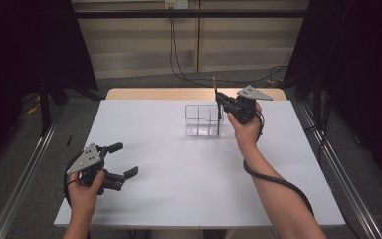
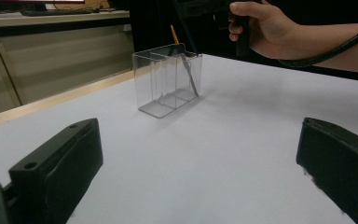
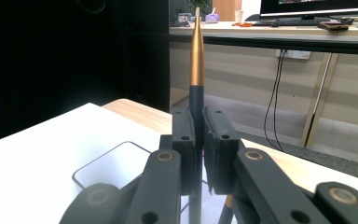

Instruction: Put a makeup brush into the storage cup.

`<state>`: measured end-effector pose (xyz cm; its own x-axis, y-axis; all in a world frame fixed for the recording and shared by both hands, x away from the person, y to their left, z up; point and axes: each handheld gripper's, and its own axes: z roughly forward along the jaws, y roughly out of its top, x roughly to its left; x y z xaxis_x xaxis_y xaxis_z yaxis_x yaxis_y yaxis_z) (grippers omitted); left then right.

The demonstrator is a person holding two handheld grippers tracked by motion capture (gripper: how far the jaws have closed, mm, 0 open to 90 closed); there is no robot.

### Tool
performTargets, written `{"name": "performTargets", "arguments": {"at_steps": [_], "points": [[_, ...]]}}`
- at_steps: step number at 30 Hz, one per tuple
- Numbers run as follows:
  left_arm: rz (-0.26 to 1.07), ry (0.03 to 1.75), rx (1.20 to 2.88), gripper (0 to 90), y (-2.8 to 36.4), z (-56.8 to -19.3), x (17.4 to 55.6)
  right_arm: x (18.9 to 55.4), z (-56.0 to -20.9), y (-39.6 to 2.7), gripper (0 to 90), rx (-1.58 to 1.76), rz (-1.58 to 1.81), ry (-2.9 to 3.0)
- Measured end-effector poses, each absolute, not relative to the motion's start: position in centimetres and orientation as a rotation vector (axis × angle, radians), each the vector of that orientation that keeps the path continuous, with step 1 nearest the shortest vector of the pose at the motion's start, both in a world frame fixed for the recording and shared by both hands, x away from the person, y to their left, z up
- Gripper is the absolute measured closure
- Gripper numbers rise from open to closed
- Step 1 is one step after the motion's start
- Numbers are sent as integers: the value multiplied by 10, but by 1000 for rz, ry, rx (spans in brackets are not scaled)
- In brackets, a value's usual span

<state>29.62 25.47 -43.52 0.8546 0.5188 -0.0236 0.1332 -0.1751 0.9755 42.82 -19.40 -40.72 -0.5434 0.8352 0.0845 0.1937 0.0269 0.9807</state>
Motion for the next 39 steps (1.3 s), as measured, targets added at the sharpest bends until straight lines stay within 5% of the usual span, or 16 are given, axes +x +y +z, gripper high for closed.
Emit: {"name": "performTargets", "arguments": {"at_steps": [39], "points": [[375, 503, 1737, 4, 255, -435, 296, 426, -420, -191, 834, 1032, 1560, 1807]]}}
